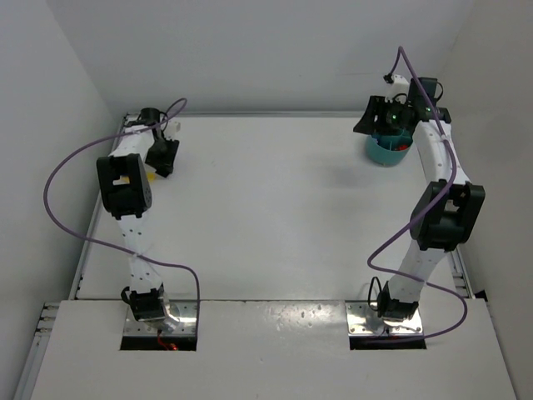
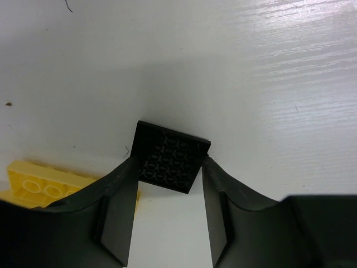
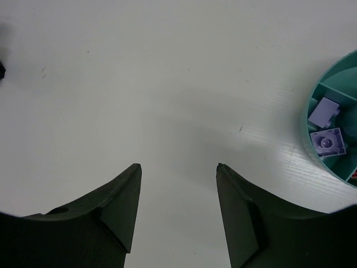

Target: Sort the legos into containers by color

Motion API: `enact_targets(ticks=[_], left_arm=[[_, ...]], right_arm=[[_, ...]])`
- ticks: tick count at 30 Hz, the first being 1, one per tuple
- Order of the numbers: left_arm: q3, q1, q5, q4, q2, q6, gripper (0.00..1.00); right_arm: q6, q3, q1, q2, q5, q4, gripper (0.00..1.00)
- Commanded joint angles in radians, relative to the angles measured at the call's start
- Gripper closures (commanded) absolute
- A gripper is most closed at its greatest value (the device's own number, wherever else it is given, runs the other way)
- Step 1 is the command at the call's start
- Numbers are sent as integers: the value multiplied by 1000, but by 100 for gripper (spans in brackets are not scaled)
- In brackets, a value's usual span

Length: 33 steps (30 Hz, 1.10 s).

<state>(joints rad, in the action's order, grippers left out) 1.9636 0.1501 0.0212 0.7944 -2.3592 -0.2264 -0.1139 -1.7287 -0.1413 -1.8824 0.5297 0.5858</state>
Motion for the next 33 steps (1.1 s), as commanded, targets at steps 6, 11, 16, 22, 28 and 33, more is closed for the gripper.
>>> enact_targets(ticks=[6,11,16,22,28,33], left_arm=[[-150,-3,60,14,-11,-11,79],[-248,-59,129,-30,127,-11,85],[-331,-113,215,-58,250,-2,88],[-483,-228,279,-162,420,50,88],[-580,-340,241,-242,534,136,81],[-452,-279,183,-154,499,107,37]], right_arm=[[-9,-22,14,-6,26,-21,43],[-18,-3,14,5,50,-30,44],[-76,43,34,14,201,-41,44],[-419,300,92,14,468,-308,44],[-579,440,207,23,512,-512,42],[-537,410,241,23,503,-452,42]])
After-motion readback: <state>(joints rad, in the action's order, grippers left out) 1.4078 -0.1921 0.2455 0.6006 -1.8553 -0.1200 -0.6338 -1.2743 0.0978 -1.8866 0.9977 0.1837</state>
